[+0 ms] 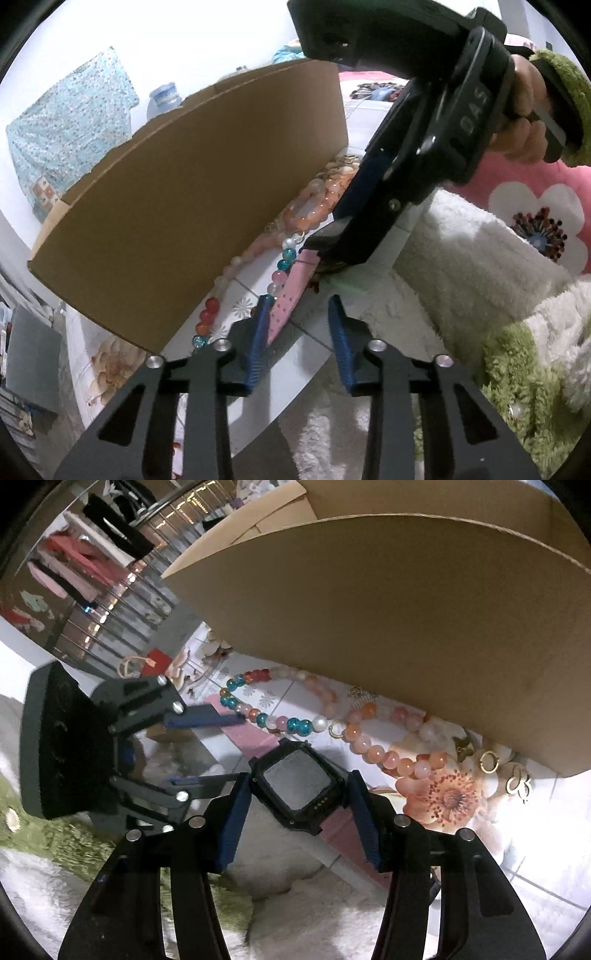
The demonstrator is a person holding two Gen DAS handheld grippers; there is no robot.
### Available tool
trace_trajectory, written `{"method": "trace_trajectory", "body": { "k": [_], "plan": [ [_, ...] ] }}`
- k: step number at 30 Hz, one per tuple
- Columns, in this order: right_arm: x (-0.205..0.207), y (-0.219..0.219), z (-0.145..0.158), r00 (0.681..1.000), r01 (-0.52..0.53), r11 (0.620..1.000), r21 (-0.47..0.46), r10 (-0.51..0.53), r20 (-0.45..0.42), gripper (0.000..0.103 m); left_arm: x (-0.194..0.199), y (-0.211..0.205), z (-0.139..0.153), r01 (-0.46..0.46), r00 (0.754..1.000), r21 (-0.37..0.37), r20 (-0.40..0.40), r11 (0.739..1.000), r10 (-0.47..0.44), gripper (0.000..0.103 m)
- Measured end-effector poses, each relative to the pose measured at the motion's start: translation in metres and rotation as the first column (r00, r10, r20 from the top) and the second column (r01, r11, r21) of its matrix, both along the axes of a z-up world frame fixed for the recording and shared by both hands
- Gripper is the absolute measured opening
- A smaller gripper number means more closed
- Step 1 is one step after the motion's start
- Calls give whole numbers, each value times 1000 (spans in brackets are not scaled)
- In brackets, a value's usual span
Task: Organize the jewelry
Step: 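Grasp the pink watch strap with the left tool while the right tool holds the watch face, then carry the watch into the box with both tools and release it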
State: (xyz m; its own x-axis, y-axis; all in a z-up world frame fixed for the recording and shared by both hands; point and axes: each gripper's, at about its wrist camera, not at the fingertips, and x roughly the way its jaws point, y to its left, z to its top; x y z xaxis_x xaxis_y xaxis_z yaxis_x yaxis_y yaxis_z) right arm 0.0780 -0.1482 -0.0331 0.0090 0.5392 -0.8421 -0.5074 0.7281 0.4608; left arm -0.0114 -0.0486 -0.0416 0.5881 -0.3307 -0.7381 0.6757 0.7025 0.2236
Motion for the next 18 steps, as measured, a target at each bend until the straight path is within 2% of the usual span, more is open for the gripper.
{"method": "trace_trajectory", "body": {
  "k": [4, 8, 11, 15, 18],
  "plan": [
    [1, -5, 0, 1000, 18, 999, 29, -17, -17, 50, 10, 4, 0, -50, 998, -23, -29, 998, 49, 15],
    [-5, -9, 4, 998, 68, 997, 33, -68, 9, 51, 20, 11, 3, -66, 993, -82, -98, 994, 58, 11],
    [-18, -13, 13, 990, 116, 993, 18, -117, 76, 52, 25, 15, 3, -71, 990, -97, -131, 993, 58, 9],
    [-37, -18, 17, 975, 167, 985, -46, -158, 156, 53, 27, 16, 4, -62, 989, -102, -142, 993, 48, 9],
    [-48, -21, 20, 958, 201, 974, -105, -173, 229, 49, 29, 15, 5, -60, 988, -102, -151, 993, 44, 9]
  ]
}}
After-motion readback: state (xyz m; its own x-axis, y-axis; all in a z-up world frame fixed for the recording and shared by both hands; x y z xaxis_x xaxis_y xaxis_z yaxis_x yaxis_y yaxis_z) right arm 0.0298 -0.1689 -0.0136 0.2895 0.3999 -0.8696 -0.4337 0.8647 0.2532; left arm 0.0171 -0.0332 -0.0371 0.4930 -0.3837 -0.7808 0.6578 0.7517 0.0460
